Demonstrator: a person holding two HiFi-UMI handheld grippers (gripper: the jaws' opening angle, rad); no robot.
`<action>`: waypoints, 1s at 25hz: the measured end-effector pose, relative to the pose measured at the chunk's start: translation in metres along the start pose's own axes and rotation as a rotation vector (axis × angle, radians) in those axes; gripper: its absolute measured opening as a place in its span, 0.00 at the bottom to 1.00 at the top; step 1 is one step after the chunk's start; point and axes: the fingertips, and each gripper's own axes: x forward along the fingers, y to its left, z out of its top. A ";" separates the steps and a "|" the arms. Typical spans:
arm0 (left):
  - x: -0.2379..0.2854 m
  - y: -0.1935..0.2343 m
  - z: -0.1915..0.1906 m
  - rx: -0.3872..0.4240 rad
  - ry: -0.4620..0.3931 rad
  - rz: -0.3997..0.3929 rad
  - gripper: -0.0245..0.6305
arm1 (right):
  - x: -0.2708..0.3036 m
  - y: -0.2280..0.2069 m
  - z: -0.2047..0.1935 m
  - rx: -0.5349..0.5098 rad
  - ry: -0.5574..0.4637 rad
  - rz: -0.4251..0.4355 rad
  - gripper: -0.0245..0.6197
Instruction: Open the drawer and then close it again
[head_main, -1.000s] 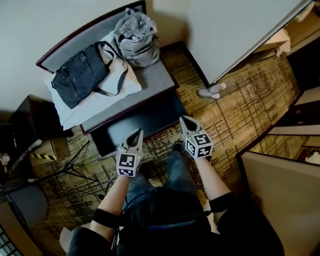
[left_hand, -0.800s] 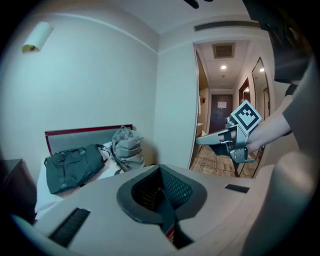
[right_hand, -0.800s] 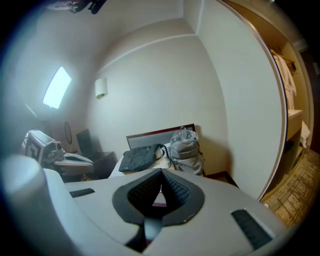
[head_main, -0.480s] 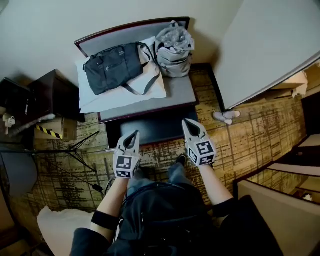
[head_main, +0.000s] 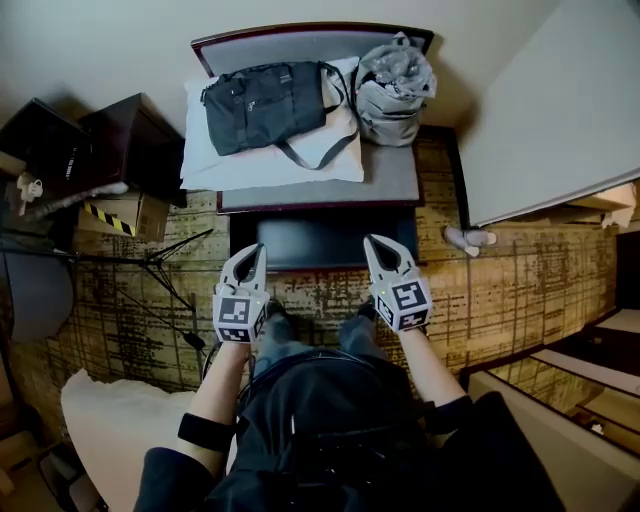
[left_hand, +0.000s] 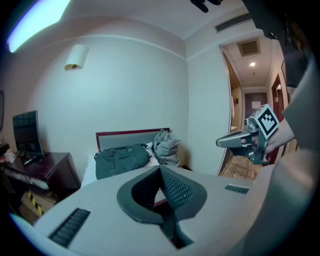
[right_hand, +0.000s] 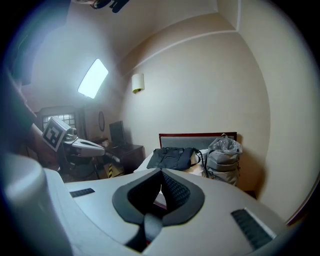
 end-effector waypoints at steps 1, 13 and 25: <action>0.000 0.001 0.000 -0.005 0.003 -0.004 0.04 | 0.003 0.002 0.000 -0.003 0.004 0.005 0.04; 0.001 0.009 -0.012 -0.025 0.010 0.007 0.04 | 0.016 0.003 -0.014 0.003 0.051 0.013 0.04; 0.009 0.006 -0.044 -0.063 0.096 -0.035 0.04 | 0.036 0.011 -0.031 0.019 0.092 0.043 0.04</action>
